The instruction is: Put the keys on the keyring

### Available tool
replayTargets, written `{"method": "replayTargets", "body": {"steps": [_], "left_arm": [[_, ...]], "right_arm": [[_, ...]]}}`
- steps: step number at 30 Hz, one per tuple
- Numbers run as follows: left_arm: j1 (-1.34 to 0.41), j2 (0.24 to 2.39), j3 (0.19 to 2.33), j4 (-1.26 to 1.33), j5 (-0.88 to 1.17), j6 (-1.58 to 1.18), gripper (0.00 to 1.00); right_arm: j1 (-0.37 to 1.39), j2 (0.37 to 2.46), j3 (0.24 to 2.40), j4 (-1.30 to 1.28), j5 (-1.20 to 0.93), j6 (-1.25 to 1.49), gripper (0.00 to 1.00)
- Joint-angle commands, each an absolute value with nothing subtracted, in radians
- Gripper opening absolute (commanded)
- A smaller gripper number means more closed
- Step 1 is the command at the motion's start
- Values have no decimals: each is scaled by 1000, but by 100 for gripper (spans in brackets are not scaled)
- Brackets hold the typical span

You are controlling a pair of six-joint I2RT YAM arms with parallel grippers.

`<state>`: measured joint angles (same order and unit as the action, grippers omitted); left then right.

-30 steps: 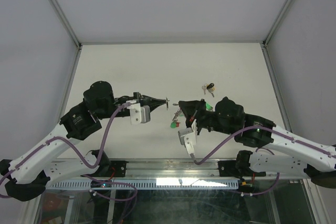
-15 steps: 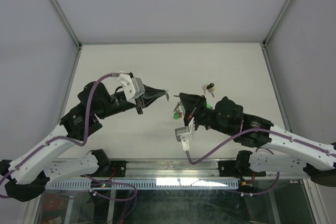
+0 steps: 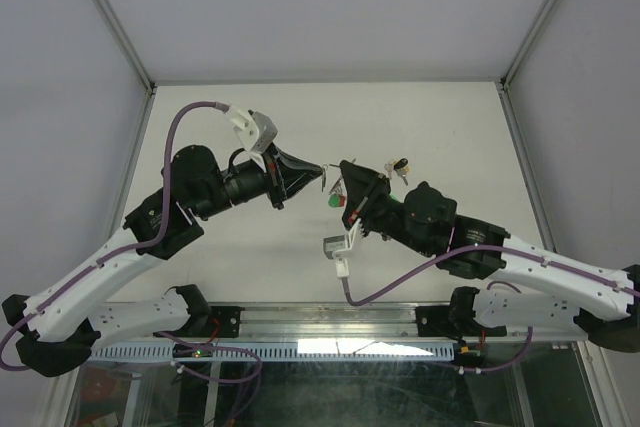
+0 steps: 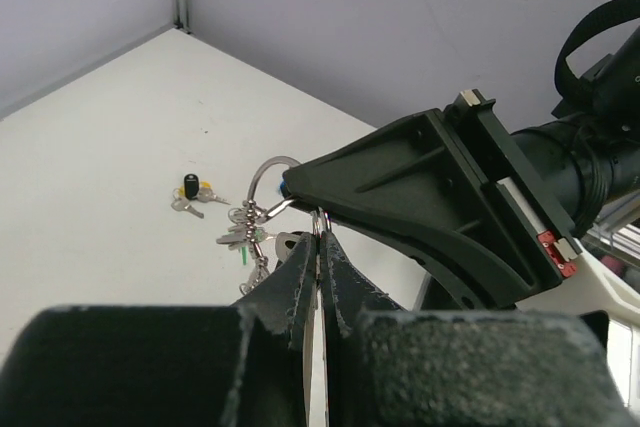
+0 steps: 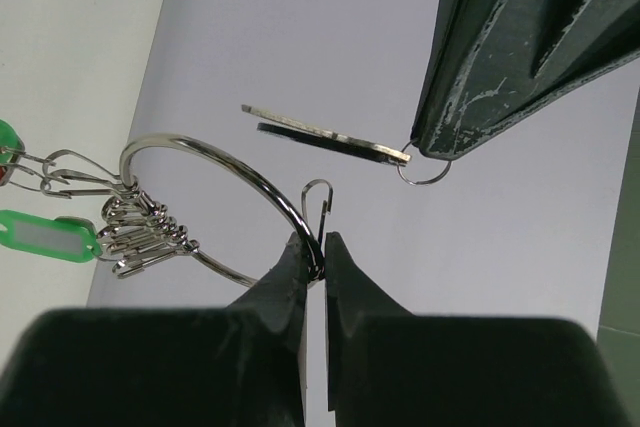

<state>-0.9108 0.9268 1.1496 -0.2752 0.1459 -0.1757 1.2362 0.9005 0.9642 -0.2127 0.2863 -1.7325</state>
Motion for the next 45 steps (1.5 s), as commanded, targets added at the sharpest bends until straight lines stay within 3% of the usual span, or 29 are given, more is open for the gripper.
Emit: {"method": "replayTargets", "body": {"steps": [1,27,45], "left_arm": [[-919,906,1158,-235,197,-219,0],[-911,1005,1201,-259,50,-357,0],[-911,1006,1217,-246,75,-348,0]], "right_arm": [[1243,900,976,-109,357,-1812,0],[1243,909,963,-79,357,-1917,0],[1243,916,976,-128,341,-1912,0]]}}
